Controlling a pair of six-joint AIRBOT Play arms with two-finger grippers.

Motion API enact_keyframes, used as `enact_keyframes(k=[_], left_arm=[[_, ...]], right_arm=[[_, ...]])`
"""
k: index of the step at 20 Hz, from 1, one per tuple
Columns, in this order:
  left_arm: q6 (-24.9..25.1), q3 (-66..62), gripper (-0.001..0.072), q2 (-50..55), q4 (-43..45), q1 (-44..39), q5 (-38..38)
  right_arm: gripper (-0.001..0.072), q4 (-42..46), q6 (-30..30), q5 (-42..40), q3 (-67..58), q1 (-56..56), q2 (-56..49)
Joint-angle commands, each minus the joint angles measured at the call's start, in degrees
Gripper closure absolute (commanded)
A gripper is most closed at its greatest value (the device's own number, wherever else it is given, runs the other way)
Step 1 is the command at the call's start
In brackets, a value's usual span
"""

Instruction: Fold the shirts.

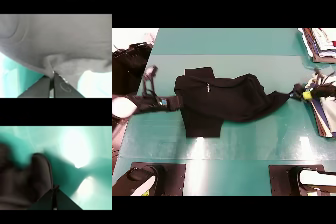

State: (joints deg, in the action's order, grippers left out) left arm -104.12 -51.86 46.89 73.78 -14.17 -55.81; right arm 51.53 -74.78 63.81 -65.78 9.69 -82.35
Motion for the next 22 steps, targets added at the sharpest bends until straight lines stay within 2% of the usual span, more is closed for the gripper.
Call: enact_keyframes(k=[1, 3, 7, 11, 13, 16, 19, 22], left_arm=[[4.5, -19.9, 0.0683, -0.1, 3.1, 0.0, -10.1], [7.0, -34.8, 0.0683, -0.1, 4.3, 0.0, -13.1], [7.1, -62.9, 0.0684, -0.1, 6.3, 0.0, -13.8], [7.0, -76.9, 0.0684, -0.1, 5.9, 0.0, -11.7], [7.0, -78.7, 0.0685, -0.1, 4.6, 0.0, -9.4], [7.1, -76.7, 0.0685, 0.0, 4.9, 0.0, -8.4], [7.3, -67.2, 0.0684, 0.0, 12.5, 0.0, -8.1], [7.0, -54.9, 0.0684, 2.6, 16.5, 0.0, -8.4]], right_arm=[[0.0692, -0.6, 1.8, 3.7, -9.5, 0.7, 10.1], [0.0692, -0.6, 1.8, 3.5, -17.2, 1.7, 17.0], [0.0692, -0.5, 1.8, 2.0, -33.5, 4.5, 27.3], [0.0692, -0.4, 1.8, 0.2, -43.4, 10.6, 35.0], [0.0693, -0.4, 1.7, 1.6, -47.5, 14.8, 36.9], [0.0693, -0.4, -1.6, 4.5, -52.2, 20.4, 37.5], [0.0693, -1.0, -4.4, 6.8, -49.8, 21.4, 36.0], [0.0694, -0.9, -6.3, 13.6, -43.7, 20.5, 31.2]])
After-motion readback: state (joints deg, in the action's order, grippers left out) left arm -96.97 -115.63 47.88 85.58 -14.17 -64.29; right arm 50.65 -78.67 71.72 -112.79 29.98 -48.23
